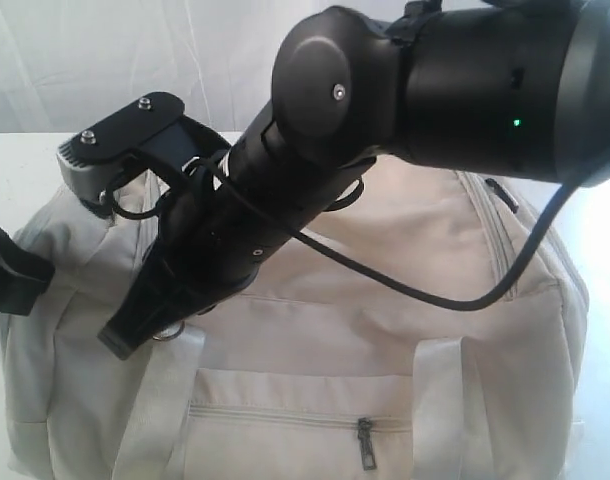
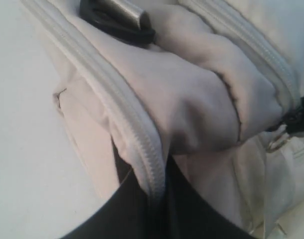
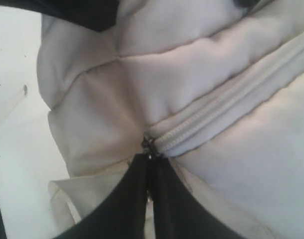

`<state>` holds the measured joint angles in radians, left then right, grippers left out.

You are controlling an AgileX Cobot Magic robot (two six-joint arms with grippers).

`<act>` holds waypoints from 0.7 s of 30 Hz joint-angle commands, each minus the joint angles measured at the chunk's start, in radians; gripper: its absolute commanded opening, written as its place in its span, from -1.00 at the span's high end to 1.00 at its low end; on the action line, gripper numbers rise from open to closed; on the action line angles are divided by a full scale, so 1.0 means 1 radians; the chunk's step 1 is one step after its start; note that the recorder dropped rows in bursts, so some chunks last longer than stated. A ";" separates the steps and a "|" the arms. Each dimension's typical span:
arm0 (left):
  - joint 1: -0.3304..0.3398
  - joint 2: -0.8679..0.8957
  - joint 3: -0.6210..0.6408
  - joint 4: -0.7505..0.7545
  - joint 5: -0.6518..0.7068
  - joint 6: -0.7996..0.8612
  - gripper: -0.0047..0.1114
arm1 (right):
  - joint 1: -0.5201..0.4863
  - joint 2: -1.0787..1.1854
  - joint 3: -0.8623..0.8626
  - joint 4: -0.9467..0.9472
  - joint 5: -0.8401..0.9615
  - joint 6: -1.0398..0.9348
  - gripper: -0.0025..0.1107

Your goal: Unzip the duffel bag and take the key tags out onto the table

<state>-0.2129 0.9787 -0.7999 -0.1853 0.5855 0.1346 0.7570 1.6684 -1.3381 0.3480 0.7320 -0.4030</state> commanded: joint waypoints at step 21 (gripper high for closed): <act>0.002 -0.014 0.002 -0.263 0.021 0.311 0.92 | -0.001 0.069 0.002 -0.040 0.053 0.021 0.23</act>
<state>-0.2088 0.9787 -0.7977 -0.3971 0.5891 0.4381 0.7570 1.7357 -1.3381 0.3219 0.7887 -0.3854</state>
